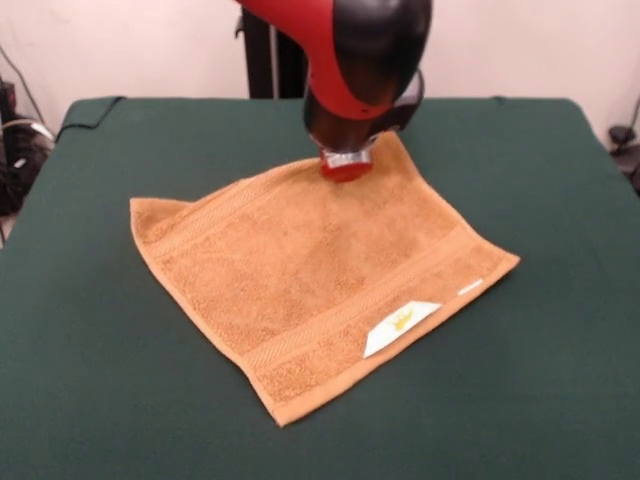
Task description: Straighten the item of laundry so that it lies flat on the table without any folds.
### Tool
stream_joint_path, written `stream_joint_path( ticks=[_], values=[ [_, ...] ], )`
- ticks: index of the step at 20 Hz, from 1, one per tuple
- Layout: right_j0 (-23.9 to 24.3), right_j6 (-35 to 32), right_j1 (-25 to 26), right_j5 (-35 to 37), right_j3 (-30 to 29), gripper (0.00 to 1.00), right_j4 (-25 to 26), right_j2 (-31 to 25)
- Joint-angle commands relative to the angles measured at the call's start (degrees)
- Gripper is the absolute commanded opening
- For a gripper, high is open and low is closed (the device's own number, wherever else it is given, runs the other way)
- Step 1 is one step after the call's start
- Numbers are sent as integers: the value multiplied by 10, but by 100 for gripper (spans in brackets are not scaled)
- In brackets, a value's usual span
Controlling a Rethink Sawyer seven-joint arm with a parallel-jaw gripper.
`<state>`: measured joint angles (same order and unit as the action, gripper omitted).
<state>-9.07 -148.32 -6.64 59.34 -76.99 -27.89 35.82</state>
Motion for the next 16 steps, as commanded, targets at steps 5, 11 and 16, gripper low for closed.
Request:
stream_joint_path(
  ticks=[5,11,16],
  values=[
    [-22,-191,-12,154,77,0,-1,2],
    [-8,-200,0,173,127,0,-16,1],
    [22,-168,18,144,154,0,-24,-20]
  ],
)
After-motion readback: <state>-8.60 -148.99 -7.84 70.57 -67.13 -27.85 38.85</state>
